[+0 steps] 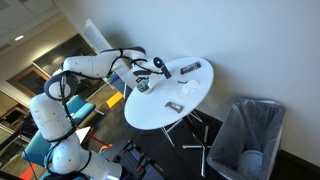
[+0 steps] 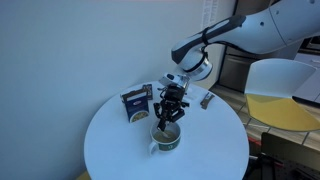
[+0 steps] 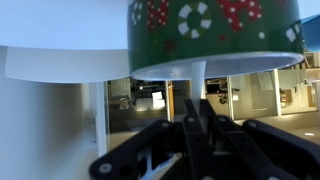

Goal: Use the spoon to stir the contents in the cup

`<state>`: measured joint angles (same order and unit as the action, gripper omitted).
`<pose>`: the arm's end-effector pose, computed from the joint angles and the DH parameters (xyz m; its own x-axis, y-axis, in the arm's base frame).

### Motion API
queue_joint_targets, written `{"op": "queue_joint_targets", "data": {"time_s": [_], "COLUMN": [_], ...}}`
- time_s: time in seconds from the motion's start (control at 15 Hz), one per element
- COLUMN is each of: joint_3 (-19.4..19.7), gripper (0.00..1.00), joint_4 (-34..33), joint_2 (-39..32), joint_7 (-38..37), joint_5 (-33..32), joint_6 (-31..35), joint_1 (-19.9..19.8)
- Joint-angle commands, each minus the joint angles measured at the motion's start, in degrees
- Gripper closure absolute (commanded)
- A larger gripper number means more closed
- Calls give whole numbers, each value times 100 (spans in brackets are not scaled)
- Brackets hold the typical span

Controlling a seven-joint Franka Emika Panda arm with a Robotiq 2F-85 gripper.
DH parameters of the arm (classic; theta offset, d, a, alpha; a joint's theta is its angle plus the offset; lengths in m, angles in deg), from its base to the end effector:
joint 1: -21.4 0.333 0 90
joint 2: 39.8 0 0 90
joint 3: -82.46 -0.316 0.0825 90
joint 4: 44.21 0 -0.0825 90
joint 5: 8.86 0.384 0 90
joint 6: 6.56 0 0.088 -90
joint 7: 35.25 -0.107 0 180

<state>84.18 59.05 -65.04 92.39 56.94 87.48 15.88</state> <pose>0.6168 0.0156 0.3165 0.0083 0.3776 0.9259 0.9962 0.0768 -0.0403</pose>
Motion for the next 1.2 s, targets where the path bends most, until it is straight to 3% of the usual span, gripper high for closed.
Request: {"op": "queue_joint_targets", "data": {"time_s": [0.0,0.53,0.8,1.13], "joint_3": [81,13,18,201], "gripper": [97,97,97,97], "joint_4": [-41,7,158,133], "joint_2": [51,273,695,1297], "joint_7": [-1,516,875,697], "joint_5": [-238,76,511,729], "joint_6": [1,-270,-938,-1550], "joint_1": [-27,-184,-340,-383]}}
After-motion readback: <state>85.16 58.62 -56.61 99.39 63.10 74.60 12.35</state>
